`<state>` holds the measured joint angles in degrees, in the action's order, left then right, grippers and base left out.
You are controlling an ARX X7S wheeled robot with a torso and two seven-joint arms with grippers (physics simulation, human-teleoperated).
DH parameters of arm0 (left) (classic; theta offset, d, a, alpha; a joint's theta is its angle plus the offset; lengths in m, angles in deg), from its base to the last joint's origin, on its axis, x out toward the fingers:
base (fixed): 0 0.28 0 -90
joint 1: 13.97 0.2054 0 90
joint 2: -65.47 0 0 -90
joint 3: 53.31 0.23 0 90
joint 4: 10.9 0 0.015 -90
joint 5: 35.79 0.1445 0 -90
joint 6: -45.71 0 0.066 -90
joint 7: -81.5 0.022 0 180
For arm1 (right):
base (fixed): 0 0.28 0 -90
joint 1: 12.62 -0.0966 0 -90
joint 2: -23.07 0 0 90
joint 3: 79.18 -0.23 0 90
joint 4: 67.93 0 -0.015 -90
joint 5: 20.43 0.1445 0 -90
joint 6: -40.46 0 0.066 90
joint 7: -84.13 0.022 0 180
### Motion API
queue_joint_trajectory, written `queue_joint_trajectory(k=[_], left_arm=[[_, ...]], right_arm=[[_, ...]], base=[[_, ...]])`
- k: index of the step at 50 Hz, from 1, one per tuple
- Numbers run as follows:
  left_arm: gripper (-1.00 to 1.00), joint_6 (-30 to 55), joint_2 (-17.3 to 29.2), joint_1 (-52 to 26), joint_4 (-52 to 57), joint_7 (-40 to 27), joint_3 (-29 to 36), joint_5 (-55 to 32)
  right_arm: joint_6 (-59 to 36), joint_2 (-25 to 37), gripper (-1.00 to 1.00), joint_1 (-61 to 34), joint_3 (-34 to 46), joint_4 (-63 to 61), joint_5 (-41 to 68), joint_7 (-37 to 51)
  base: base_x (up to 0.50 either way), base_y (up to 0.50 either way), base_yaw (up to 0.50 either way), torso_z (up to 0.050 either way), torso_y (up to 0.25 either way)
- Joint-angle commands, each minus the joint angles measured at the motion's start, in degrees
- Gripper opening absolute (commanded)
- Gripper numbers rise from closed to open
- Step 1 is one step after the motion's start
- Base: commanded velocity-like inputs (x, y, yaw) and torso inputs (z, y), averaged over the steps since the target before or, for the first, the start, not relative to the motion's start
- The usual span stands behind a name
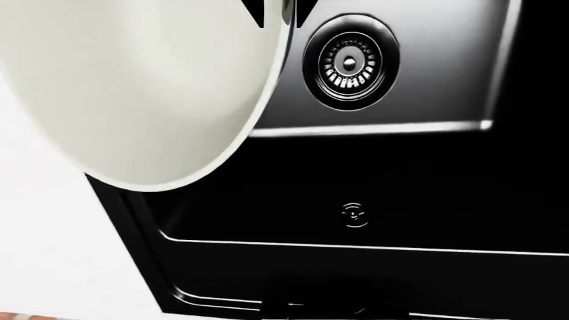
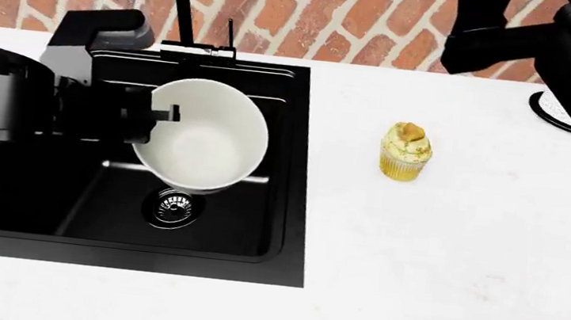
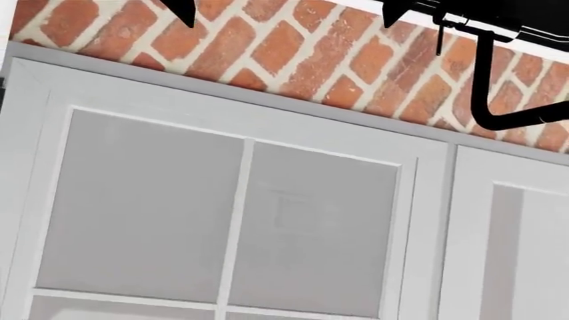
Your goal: Move the fresh-baked cupcake off the tray onto the counter, and place the bowl used for mixing into the sink.
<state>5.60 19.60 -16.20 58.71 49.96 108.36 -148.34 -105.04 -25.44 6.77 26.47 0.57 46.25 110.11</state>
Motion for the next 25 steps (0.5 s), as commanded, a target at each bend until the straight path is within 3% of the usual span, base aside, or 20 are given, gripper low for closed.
queue_joint_trajectory(k=[1,25], left_arm=[[-1.0,-1.6,-1.4,0.5,-2.7,-0.9,-0.2,0.3],[-1.0,1.9,-5.3,-1.5,-11.3,-1.1,2.4,1.7]], right_arm=[[0.6,0.8,1.0,1.3,-1.4,-1.5,1.3,0.4],[-1.1,1.5,1.0,-1.7,-3.5,-6.3,6.8,3.8]], base=[[0.0,0.0,0.0,0.0,0.0],[0.0,0.0,0.0,0.0,0.0]])
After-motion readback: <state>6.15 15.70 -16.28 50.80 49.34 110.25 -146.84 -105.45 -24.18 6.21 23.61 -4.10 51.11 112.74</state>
